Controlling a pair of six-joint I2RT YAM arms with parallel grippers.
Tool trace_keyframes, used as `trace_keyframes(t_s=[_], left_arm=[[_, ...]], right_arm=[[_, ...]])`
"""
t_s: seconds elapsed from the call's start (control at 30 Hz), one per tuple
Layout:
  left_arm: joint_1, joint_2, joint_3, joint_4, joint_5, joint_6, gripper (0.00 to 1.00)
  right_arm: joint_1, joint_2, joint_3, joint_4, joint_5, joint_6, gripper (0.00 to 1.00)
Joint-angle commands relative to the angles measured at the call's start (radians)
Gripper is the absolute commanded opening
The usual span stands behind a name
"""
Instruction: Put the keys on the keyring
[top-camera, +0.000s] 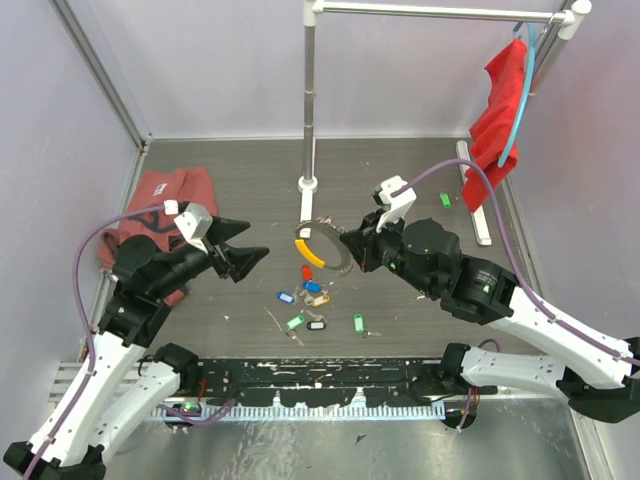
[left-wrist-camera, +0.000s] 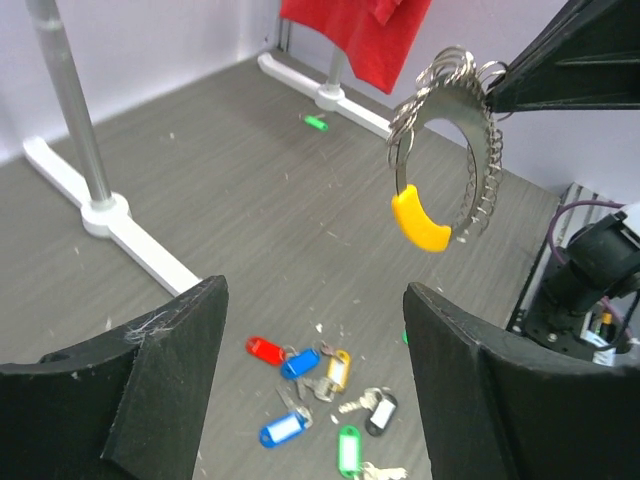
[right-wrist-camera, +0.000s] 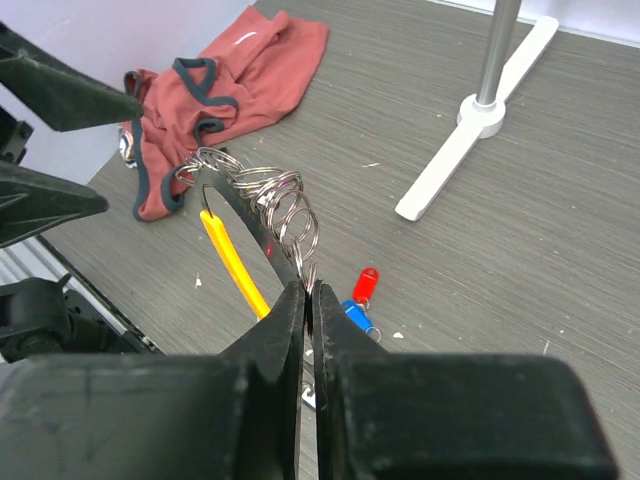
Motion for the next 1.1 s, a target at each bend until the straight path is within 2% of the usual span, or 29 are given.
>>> trace_keyframes(t_s=[0.0,0.2,0.4,0.7,1.07], left_arm=[[-0.015,0.038,0.008,0.187,0.055,0.134,0.76],[-0.119,0.106,0.017,0.252,0.044,0.204,0.70],[-0.217,0.153,0.023,0.262,-0.036,0.272,0.57],[-0.243,0.197,0.070,0.259,-0.034,0.293,0.39],[-0.259,0.209,0.082,0.258,-0.041,0.312,0.30]], right_arm=[[0.004,-0.002,0.026,0.115,-0.042,0.008,0.01],[0.003,-0.019,0.016,0.125,-0.026,-0.021,0.01],[0.003,-0.043,-0.005,0.106,-0.037,-0.035,0.01],[0.004,-0.055,-0.002,0.063,-0.049,-0.049,0.01],[0.003,-0.051,0.010,0.034,-0.053,-0.054,0.01]])
